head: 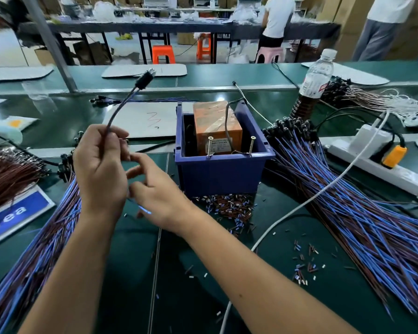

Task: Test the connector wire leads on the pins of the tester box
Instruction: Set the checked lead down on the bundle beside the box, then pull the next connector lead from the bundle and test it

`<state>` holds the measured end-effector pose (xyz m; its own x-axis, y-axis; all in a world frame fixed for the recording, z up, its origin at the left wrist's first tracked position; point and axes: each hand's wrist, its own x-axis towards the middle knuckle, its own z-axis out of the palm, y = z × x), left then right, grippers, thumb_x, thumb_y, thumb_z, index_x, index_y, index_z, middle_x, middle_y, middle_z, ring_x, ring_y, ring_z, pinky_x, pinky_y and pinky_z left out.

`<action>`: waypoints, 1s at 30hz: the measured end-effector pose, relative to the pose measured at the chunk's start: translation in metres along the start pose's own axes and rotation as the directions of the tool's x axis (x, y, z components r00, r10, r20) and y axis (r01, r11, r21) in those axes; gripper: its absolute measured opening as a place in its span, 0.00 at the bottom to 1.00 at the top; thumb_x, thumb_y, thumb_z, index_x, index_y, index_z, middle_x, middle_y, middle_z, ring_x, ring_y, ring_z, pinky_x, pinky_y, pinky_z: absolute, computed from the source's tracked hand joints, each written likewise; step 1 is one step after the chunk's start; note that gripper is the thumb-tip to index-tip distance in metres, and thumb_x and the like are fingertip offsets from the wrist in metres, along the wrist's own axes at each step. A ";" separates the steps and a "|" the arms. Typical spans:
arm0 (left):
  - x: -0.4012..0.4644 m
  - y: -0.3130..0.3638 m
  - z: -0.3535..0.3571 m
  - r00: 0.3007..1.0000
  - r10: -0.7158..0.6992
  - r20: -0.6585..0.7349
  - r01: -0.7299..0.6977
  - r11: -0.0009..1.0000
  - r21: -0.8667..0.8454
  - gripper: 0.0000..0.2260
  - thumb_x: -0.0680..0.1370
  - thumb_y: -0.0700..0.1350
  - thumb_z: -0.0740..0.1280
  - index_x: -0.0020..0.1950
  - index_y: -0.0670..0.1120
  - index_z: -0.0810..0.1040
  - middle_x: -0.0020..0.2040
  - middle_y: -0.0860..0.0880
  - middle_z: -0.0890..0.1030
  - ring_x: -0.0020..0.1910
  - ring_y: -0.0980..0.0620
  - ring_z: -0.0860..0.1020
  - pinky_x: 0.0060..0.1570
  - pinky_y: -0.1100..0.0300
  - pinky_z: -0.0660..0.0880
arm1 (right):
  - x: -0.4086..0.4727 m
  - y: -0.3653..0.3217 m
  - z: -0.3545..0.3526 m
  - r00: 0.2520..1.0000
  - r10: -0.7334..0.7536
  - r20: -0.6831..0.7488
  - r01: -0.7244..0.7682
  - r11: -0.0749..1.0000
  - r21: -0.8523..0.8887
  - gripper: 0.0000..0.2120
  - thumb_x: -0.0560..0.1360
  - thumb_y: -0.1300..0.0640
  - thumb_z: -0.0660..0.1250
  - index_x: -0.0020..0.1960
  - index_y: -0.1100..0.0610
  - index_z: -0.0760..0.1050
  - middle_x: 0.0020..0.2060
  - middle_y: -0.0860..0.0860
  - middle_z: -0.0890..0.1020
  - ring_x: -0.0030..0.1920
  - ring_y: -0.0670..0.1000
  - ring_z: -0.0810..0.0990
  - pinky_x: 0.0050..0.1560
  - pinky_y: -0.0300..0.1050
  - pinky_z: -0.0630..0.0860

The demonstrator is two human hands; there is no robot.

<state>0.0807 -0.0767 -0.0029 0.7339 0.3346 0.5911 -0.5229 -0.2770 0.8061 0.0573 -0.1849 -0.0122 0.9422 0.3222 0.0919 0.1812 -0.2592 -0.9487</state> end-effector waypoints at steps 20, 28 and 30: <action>0.029 -0.039 -0.049 0.800 -0.147 0.582 0.554 -0.194 -0.810 0.17 0.88 0.49 0.52 0.42 0.45 0.66 0.30 0.43 0.70 0.28 0.45 0.66 0.27 0.49 0.68 | -0.022 -0.015 -0.053 0.980 -0.201 -0.010 0.196 0.962 -0.190 0.06 0.83 0.58 0.68 0.50 0.58 0.81 0.28 0.41 0.74 0.29 0.42 0.73 0.35 0.34 0.67; 0.017 -0.025 -0.034 0.919 -0.265 0.293 0.383 0.423 -0.821 0.22 0.89 0.51 0.46 0.38 0.50 0.69 0.28 0.54 0.64 0.24 0.56 0.62 0.21 0.63 0.64 | -0.066 0.021 -0.138 0.981 -0.151 -0.120 0.038 0.761 -0.647 0.08 0.81 0.49 0.70 0.51 0.53 0.85 0.40 0.46 0.85 0.42 0.46 0.81 0.47 0.47 0.77; -0.002 -0.005 -0.005 0.973 -0.185 0.138 0.231 0.790 -0.568 0.22 0.88 0.53 0.50 0.38 0.51 0.72 0.28 0.55 0.67 0.24 0.58 0.63 0.23 0.65 0.61 | -0.073 0.032 -0.143 0.961 -0.211 -0.181 0.014 0.686 -0.728 0.09 0.82 0.48 0.69 0.52 0.51 0.85 0.44 0.47 0.87 0.46 0.52 0.83 0.49 0.52 0.78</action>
<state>0.0799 -0.0718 -0.0083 0.8708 0.2523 0.4220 -0.4898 0.3703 0.7893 0.0349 -0.3465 -0.0056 0.9177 0.1996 0.3434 0.3424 -0.8359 -0.4291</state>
